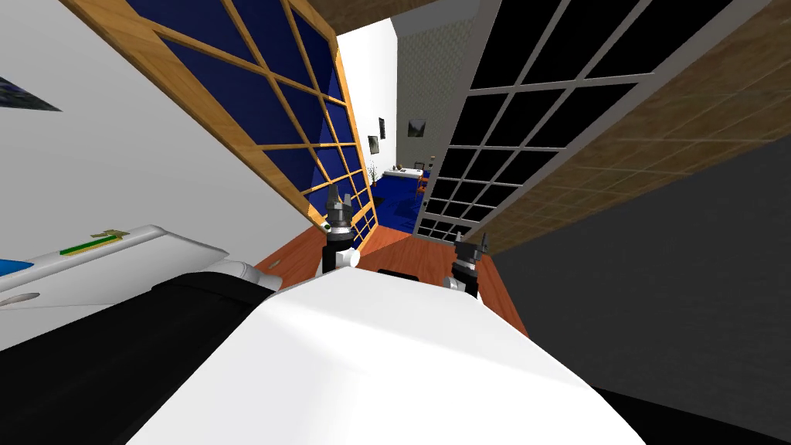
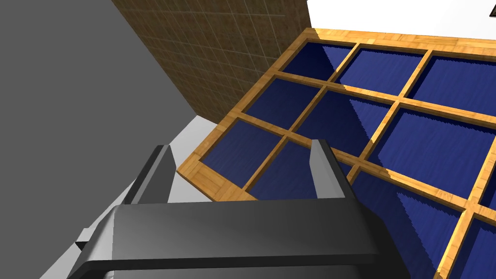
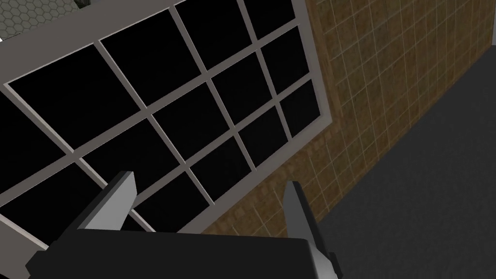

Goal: Pull the door open

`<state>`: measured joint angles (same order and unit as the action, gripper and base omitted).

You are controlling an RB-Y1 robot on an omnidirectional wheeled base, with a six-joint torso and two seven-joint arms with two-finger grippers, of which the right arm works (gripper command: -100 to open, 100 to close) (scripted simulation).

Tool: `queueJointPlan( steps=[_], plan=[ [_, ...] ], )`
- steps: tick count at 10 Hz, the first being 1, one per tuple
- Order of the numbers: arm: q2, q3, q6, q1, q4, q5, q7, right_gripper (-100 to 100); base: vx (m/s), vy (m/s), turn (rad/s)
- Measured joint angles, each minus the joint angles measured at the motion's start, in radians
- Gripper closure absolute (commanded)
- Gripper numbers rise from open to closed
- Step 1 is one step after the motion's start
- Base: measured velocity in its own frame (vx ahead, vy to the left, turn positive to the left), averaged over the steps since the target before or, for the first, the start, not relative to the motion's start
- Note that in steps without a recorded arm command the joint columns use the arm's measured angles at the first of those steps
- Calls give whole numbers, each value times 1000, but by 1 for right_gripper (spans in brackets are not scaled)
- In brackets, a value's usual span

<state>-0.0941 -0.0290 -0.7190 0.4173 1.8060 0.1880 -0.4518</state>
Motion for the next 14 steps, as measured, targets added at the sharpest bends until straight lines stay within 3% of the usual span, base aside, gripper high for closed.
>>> queueJointPlan(
  steps=[8,14],
  plan=[
    [-8,-11,-28,-43,-165,88,-146,-100,107,2,116],
    [-7,-17,-37,-63,-256,145,-240,-100,86,-7,90]
  ],
)
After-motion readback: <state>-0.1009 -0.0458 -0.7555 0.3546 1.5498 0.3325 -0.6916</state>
